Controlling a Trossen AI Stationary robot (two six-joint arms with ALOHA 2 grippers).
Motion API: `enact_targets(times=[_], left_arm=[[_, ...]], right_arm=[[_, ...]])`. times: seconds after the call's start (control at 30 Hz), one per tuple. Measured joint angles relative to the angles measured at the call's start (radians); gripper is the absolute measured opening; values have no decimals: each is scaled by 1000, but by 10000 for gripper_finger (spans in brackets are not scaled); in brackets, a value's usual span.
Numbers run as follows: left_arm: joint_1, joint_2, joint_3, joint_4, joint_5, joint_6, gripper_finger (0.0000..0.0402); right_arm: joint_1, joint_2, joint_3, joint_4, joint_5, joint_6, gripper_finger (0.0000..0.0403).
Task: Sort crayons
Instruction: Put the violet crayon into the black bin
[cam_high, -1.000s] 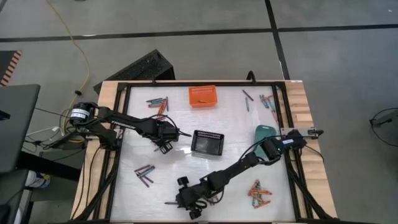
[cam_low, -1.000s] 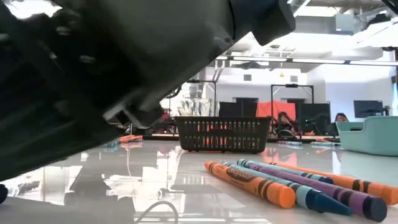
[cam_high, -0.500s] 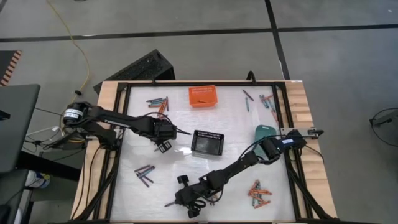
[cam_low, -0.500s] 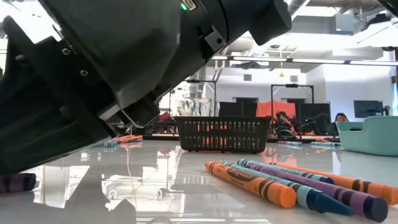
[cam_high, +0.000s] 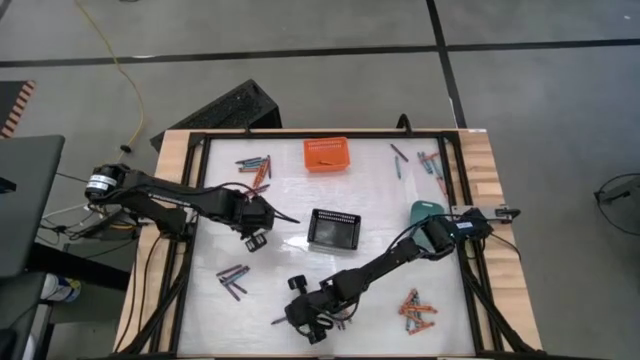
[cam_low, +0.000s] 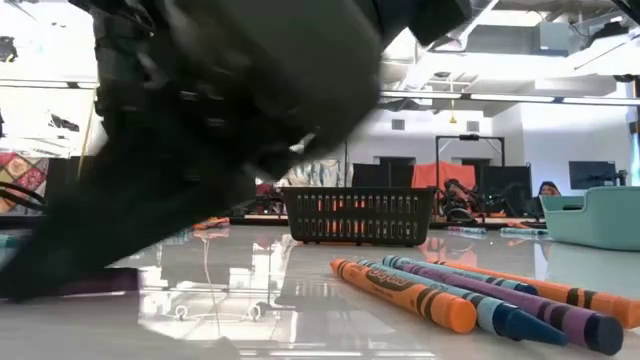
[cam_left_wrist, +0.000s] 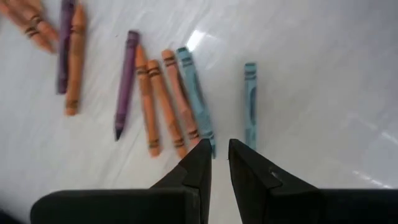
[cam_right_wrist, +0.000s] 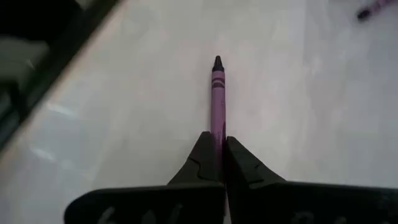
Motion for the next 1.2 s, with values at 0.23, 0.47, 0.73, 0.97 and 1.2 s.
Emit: enact_targets(times=[0.23, 0.47, 0.73, 0.97, 1.2], left_arm=[[-20, 11, 0, 13, -2, -6, 45], [-40, 9, 0, 17, -30, -14, 45], [-70, 9, 0, 19, -71, -14, 45], [-98, -10, 0, 25, -196, 48, 45], [-100, -90, 0, 98, -292, 166, 45]], right_arm=[[-4, -97, -7, -253, 68, -28, 7], [-3, -186, -4, -326, 106, -20, 7], [-1, -273, -3, -472, 222, 26, 7], [-15, -380, -2, -650, 348, 91, 7], [-86, -525, -1, -813, 411, 116, 7]])
